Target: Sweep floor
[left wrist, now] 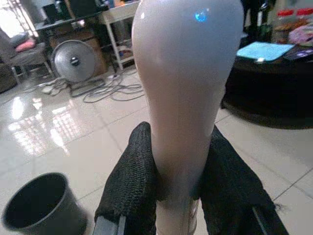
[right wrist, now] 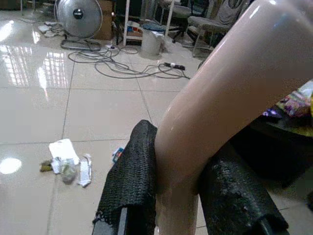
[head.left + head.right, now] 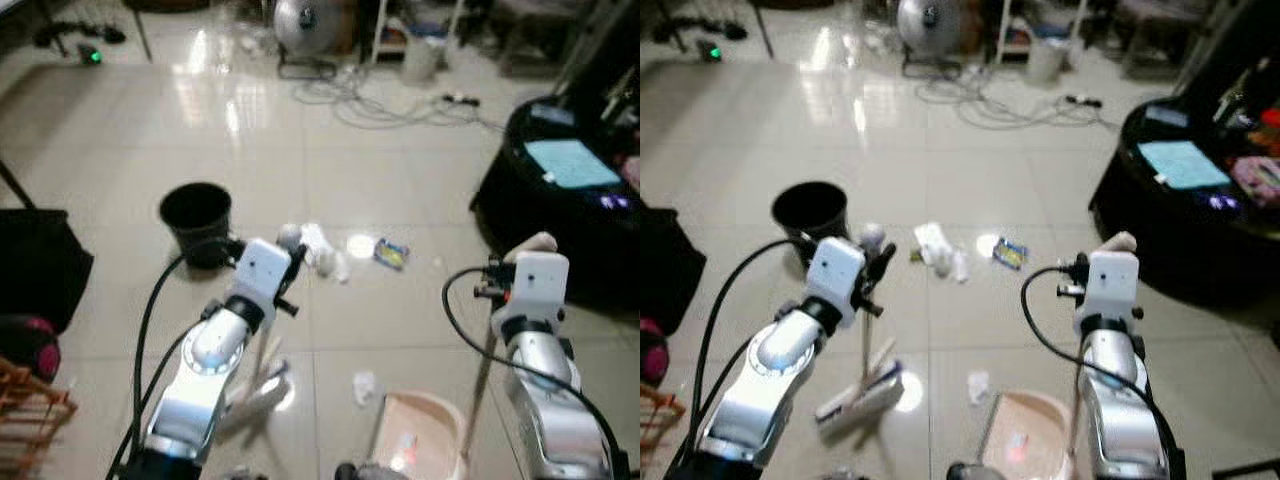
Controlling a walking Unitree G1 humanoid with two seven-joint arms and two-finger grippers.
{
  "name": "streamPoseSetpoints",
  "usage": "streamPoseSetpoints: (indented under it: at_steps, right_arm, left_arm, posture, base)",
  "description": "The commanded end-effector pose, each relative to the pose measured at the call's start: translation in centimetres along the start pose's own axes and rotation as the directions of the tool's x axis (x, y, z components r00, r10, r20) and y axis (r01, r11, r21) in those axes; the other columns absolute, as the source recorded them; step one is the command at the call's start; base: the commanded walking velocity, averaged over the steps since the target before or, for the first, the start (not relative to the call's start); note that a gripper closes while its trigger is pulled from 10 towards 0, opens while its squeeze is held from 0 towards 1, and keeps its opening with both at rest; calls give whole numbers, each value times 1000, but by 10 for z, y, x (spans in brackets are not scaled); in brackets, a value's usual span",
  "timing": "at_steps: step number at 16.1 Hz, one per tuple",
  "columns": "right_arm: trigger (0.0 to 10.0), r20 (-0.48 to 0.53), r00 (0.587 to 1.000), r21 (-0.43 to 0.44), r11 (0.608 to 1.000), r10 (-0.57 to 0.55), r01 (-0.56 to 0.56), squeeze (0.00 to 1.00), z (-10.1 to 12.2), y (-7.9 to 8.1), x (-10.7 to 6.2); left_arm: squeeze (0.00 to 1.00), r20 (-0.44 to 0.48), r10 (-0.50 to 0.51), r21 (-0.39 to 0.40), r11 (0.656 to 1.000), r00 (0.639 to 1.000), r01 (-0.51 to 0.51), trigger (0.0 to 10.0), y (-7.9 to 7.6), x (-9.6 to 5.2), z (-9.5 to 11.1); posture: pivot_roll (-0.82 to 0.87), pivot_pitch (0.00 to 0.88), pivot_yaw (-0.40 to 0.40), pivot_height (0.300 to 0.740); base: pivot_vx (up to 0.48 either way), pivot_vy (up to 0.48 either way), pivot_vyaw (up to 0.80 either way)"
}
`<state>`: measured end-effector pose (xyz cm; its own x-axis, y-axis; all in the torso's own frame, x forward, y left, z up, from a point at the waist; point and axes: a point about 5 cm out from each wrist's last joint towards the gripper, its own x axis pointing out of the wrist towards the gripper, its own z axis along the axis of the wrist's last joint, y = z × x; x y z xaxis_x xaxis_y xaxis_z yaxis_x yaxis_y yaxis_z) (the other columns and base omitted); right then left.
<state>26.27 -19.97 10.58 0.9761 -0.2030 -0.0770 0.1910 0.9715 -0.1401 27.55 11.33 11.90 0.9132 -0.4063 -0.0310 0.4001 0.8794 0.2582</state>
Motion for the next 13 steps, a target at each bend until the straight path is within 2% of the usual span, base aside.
streamPoseSetpoints:
  at_steps: [1,8,9,10,12,13]
  right_arm:
    - [10000,46,999,-3,1000,10,-10,0,10,1,3]
    - [10000,69,997,-7,999,37,-37,0,15,2,7]
    - [10000,77,996,-7,999,43,-42,0,17,3,8]
    - [10000,80,996,-6,999,46,-46,0,17,3,9]
    - [10000,88,995,-11,998,56,-55,0,17,3,11]
    - [10000,88,995,-12,999,50,-49,0,17,1,13]
  left_arm:
    - [0,30,7,23,1000,1000,-7,10000,2,3,7]
    - [0,28,14,24,1000,1000,-15,10000,4,6,7]
    - [0,-21,18,1,1000,1000,-18,10000,5,8,2]
    - [0,-29,19,-5,1000,999,-19,10000,6,9,2]
    - [0,-12,27,-3,1000,1000,-27,10000,7,11,5]
    - [0,3,35,16,999,999,-35,10000,7,13,8]
  posture:
    - [11,58,-51,740]
    - [6,50,-52,740]
    - [8,44,-58,740]
    - [11,45,-59,740]
    - [21,46,-63,740]
    - [25,47,-64,740]
  base:
    - [0,-307,0]
    - [0,-309,0]
    - [0,0,0]
    - [0,472,0]
    - [0,474,0]
    - [0,0,0]
